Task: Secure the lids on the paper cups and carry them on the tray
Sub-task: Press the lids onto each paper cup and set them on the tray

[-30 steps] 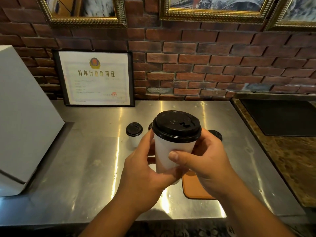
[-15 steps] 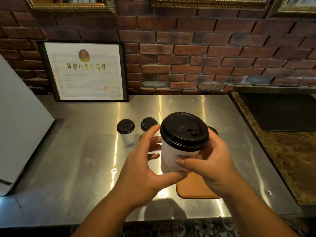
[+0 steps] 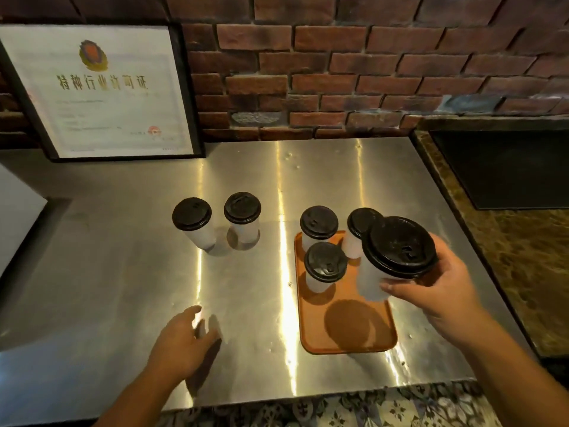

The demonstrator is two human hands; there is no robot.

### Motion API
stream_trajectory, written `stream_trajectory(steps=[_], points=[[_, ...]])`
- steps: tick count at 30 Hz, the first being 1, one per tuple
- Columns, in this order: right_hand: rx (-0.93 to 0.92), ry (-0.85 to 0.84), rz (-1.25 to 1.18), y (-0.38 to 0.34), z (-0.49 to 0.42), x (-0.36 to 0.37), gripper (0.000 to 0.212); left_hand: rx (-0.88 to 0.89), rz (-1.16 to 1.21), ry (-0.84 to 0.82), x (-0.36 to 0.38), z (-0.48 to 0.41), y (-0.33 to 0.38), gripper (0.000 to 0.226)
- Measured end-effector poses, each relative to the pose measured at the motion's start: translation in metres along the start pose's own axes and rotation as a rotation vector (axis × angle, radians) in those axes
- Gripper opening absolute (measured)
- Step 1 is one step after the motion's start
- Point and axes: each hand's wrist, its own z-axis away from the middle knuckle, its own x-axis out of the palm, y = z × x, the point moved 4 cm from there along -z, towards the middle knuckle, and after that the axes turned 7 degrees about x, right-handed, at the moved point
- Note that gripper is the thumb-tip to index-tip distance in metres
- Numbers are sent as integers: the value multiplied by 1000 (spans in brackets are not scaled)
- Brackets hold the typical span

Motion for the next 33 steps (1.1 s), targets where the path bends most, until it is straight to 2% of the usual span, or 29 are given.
stream_trajectory(steps=[4,6,8,12,15,27,33], points=[[60,30,9,52,-20,-17,88,13,-367,-176,34,-21,-19,132],[95,16,47,76,-31,-22,89,-13,-507,-239,47,-26,-25,149],[138,-8,92,97,-40,-25,90,-37,-542,-242,54,-29,-27,156],[233,-18,88,125,-51,-24,86,-61,-570,-238,60,-31,-30,156],[293,-27,46,140,-57,-21,91,-58,-563,-229,62,-31,-31,155],[363,-60,-54,175,-69,-21,100,-50,-573,-274,63,-33,-30,157],[383,-68,-27,174,-66,-19,85,-34,-557,-243,65,-33,-35,156]])
